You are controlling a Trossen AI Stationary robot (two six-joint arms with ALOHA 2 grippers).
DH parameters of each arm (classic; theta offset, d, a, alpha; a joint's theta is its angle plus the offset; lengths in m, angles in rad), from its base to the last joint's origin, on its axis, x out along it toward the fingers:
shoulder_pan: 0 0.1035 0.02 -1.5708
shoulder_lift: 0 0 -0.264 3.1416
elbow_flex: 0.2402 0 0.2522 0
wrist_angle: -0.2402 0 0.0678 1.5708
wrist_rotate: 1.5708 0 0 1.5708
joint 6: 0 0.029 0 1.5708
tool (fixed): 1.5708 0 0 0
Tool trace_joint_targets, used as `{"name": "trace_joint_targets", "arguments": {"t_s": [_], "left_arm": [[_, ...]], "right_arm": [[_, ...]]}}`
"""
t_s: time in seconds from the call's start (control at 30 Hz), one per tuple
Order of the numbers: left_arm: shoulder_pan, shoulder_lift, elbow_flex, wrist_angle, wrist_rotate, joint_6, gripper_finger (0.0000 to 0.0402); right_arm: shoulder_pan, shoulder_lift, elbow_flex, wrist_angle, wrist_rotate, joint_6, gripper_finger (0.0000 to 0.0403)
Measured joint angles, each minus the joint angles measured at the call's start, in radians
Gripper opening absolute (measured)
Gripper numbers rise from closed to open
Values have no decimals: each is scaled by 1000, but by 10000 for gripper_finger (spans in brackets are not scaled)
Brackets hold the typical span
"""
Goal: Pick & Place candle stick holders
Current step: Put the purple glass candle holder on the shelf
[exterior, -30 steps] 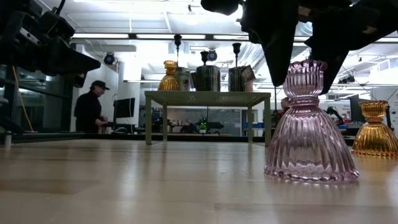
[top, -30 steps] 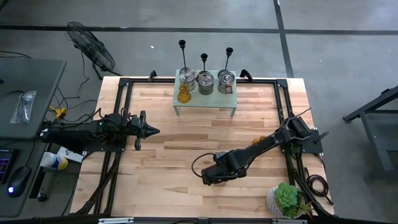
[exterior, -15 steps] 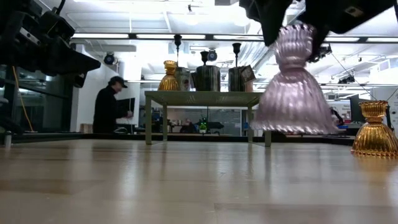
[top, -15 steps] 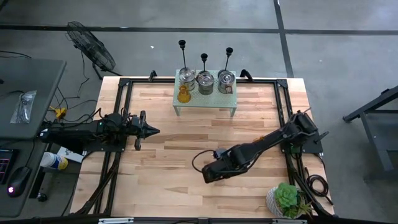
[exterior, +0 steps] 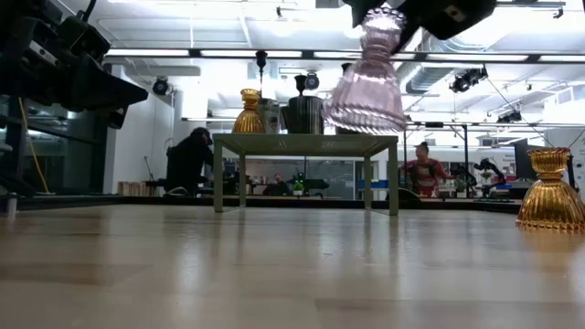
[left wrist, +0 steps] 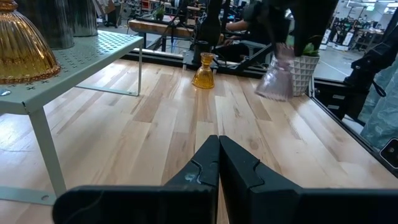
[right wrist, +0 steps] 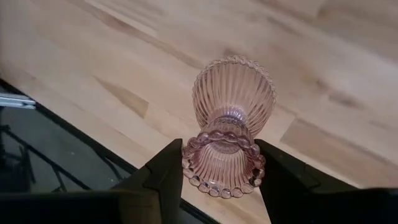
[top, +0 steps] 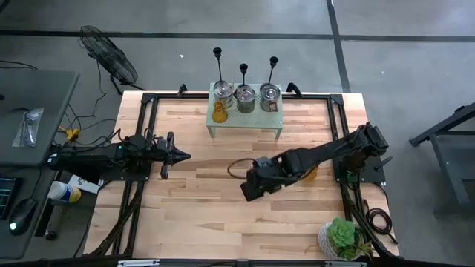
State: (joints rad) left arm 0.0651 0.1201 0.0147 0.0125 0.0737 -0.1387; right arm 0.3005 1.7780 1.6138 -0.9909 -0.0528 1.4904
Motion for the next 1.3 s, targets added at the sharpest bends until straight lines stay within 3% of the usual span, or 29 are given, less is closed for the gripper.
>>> {"name": "trace_joint_targets", "arguments": {"t_s": [0.37,0.8,1.3], "left_arm": [[0,0,0,0,0,0,0],[0,0,0,0,0,0,0],[0,0,0,0,0,0,0]], "right_arm": [[-126,-118,0,-2,22,-233,159],[-266,-194,6,-32,1,-392,159],[-464,-26,354,-237,8,-464,159]]}}
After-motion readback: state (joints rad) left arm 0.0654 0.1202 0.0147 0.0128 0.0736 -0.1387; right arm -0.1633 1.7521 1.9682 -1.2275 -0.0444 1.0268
